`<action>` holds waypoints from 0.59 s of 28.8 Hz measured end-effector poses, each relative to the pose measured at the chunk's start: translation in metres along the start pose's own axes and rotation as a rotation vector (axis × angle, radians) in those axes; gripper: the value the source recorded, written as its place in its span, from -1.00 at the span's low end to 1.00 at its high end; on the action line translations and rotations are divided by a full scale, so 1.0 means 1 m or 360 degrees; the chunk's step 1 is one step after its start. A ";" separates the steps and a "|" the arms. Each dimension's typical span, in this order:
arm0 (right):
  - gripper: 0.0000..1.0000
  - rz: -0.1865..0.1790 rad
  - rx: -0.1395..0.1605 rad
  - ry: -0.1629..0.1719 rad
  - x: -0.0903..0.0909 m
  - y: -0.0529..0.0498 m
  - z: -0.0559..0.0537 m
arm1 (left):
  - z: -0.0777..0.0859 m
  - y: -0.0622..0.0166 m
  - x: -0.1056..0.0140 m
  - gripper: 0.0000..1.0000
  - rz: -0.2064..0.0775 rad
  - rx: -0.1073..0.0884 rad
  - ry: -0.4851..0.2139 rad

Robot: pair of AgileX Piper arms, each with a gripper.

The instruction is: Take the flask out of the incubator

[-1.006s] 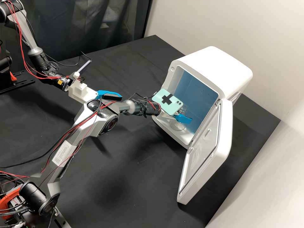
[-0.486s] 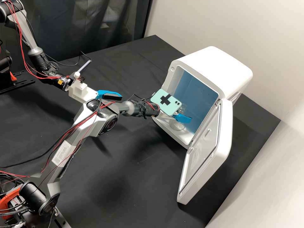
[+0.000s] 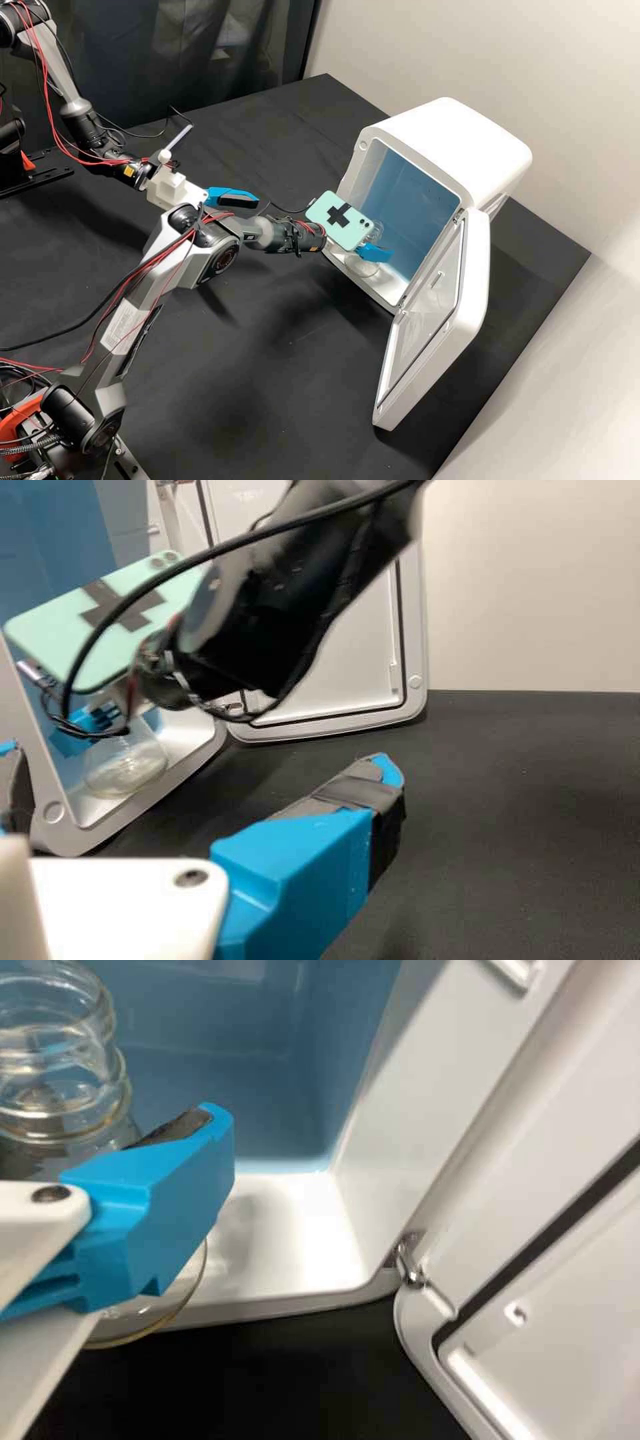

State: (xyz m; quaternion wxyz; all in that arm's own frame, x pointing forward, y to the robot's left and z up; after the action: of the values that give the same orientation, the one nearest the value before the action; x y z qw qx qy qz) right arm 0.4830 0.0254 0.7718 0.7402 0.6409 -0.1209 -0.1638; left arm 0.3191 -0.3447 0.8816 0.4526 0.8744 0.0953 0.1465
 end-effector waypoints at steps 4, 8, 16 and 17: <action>-1.00 -0.0010 0.0000 0.0035 -0.014 -0.001 0.006 | 0.000 0.0001 0.000 1.00 0.0001 -0.0004 0.0006; -1.00 0.0003 0.0008 0.0082 -0.030 0.003 0.012 | -0.001 0.0001 0.000 1.00 0.0001 -0.0004 0.0008; -1.00 0.0122 0.0122 0.0173 -0.068 0.026 0.037 | -0.004 -0.0028 -0.003 1.00 -0.0018 -0.0006 0.0022; -1.00 0.0149 0.0149 0.0191 -0.076 0.029 0.042 | -0.005 -0.0035 -0.004 1.00 -0.0023 -0.0007 0.0027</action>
State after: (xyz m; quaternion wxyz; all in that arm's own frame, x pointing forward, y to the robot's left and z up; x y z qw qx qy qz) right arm 0.3999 0.0213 0.8090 0.7222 0.6770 -0.1136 -0.0844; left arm 0.3139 -0.3403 0.8806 0.4546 0.8715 0.1051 0.1511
